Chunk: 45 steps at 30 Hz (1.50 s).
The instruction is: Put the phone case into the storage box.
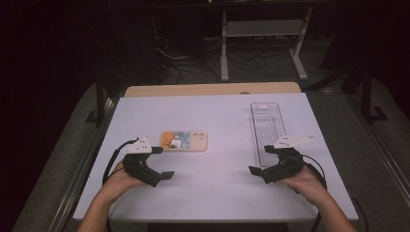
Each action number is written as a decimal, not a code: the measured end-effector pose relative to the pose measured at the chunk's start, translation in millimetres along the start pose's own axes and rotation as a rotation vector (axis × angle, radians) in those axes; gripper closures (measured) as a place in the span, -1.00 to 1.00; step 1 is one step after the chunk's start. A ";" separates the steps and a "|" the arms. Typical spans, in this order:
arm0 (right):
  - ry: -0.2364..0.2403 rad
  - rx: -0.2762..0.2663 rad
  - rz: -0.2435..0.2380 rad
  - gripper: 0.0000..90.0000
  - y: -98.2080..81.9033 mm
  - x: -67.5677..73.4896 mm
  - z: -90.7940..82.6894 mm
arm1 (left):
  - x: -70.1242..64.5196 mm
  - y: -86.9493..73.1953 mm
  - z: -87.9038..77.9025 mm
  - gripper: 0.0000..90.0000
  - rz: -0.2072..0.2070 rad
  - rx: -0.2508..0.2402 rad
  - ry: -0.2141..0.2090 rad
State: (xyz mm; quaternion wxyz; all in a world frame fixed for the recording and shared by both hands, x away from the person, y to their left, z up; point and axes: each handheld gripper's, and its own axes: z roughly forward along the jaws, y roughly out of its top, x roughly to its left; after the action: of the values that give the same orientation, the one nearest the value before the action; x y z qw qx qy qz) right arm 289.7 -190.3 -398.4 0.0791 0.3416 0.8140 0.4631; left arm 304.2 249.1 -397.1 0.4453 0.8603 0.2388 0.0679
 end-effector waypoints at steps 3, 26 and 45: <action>0.001 0.002 0.001 -1.00 -0.2 -0.1 -0.4 | 0.6 -0.2 1.0 -1.00 -0.006 -0.005 0.002; -0.007 0.000 -0.014 -1.00 -1.6 1.3 0.0 | 10.4 5.8 2.3 -1.00 -0.026 -0.019 0.003; -0.008 -0.002 -0.008 -1.00 -1.8 1.1 0.2 | 20.6 18.5 5.5 -1.00 -0.011 -0.028 0.022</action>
State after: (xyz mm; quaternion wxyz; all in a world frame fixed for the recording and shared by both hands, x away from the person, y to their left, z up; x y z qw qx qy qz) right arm 288.1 -190.1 -399.7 0.0843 0.3401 0.8144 0.4625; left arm 330.5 245.8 -387.6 0.4552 0.8518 0.2473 0.0782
